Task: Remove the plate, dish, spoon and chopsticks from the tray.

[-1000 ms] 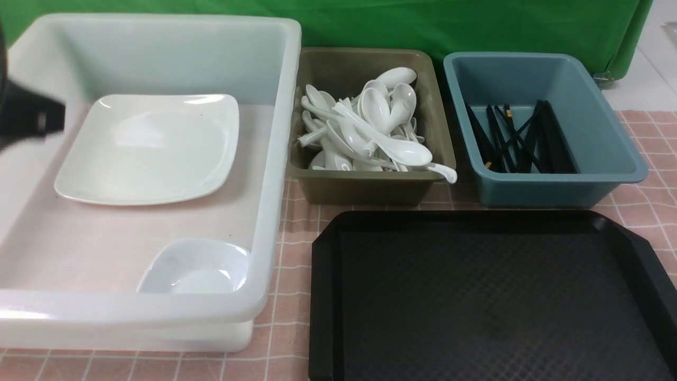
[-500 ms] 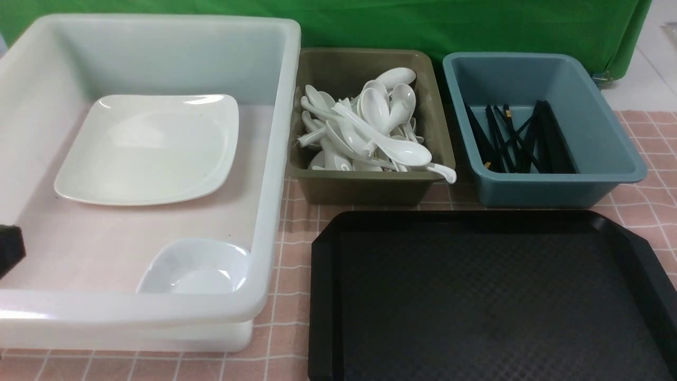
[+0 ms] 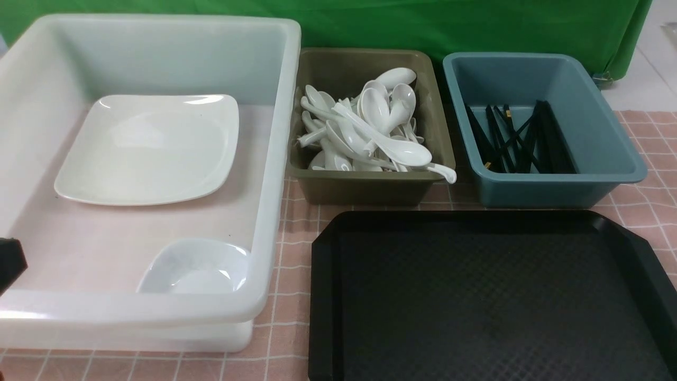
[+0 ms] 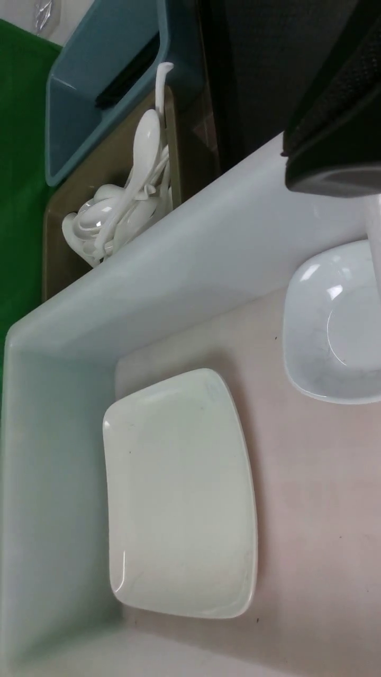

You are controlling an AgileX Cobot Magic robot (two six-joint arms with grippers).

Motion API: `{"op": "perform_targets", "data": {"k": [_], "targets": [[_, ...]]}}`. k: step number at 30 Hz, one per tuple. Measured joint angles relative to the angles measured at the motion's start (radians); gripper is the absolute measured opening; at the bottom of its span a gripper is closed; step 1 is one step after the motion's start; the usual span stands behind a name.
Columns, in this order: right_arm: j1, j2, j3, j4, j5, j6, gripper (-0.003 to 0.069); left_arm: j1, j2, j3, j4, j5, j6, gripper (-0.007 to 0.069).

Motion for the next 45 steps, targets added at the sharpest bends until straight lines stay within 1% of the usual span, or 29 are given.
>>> {"op": "perform_targets", "data": {"k": [5,17,21,22,24,28,29,30,31,33,36,37,39,42,45], "targets": [[0.000,0.000,0.000,-0.001,0.012,0.000,0.0211,0.000,0.000,0.000,0.000,-0.004,0.000,0.0000],[0.000,0.000,0.000,-0.001,0.012,0.000,0.0235,0.000,0.000,0.000,-0.001,-0.004,0.000,0.0000],[0.000,0.000,0.001,-0.001,0.013,0.002,0.0238,-0.024,0.000,0.001,0.026,-0.005,0.007,0.0000],[0.000,0.000,0.001,-0.001,0.013,0.001,0.0238,-0.046,0.000,0.002,0.053,-0.016,0.009,0.0001],[0.000,0.000,0.001,-0.001,0.015,0.001,0.0239,-0.071,0.000,0.021,0.091,-0.076,0.012,0.0001],[0.000,0.000,0.001,-0.001,0.020,0.000,0.0239,-0.093,-0.041,0.152,0.183,-0.344,-0.006,0.0001],[0.000,0.000,0.001,-0.001,0.020,0.002,0.0239,-0.093,-0.045,0.161,0.191,-0.359,-0.008,0.0001],[0.000,0.000,0.001,-0.001,0.021,0.000,0.0239,-0.090,-0.094,0.253,0.222,-0.485,-0.018,0.0001],[0.000,0.000,0.001,-0.001,0.020,0.001,0.0239,-0.091,-0.100,0.264,0.226,-0.485,-0.018,0.0001],[0.000,0.000,0.001,-0.001,0.021,0.001,0.0239,-0.076,-0.177,0.391,0.262,-0.628,-0.023,0.0002],[0.000,0.000,0.001,-0.001,0.021,0.001,0.0239,-0.051,-0.258,0.518,0.272,-0.697,-0.023,0.0004],[0.000,0.000,0.001,-0.001,0.021,0.000,0.0239,-0.042,-0.292,0.562,0.275,-0.690,-0.025,0.0004],[0.000,0.000,0.001,-0.001,0.022,0.001,0.0239,-0.039,-0.311,0.578,0.279,-0.673,-0.030,0.0004],[0.000,0.000,0.001,-0.001,0.028,0.000,0.0239,-0.039,-0.332,0.586,0.335,-0.541,-0.061,0.0004],[0.000,0.000,0.001,-0.001,0.038,0.001,0.0239,-0.039,-0.333,0.587,0.364,-0.479,-0.084,0.0005]]}}
